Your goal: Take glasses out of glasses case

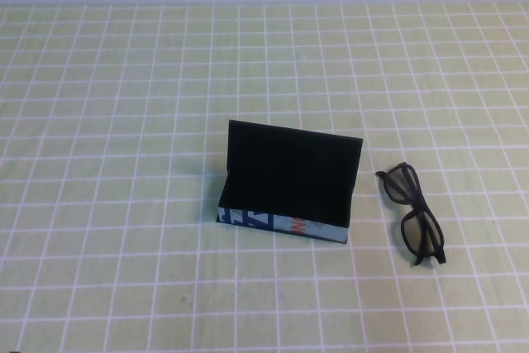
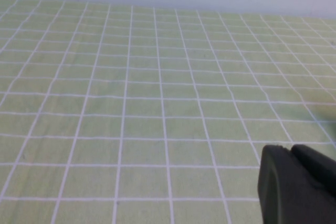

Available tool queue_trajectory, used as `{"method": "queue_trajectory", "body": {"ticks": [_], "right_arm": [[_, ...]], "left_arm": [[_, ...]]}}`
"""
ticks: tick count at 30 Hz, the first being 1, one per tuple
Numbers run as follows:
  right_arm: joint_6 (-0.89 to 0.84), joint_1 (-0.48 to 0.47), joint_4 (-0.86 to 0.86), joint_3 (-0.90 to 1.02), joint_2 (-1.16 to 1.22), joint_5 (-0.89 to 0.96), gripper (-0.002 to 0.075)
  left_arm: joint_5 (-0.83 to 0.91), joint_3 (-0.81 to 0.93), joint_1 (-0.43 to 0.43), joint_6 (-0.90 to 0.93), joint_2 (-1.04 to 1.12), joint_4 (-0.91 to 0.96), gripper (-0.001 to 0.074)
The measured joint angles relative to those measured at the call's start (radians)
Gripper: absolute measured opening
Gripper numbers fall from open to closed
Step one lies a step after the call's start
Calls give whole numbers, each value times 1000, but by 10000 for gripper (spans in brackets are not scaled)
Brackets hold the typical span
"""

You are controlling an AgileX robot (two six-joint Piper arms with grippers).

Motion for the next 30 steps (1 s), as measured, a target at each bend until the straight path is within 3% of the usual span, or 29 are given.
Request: {"method": "queue_trajectory", "body": {"ticks": [21,30], "right_arm": [[-3,-4,-22,5,-23,0,-16],[-3,-19,-93,277,-274,-192,-16]], "left_arm": [[4,0,0,0,-2,-11,-4],[4,0,0,0,-2,-11,-4]]}}
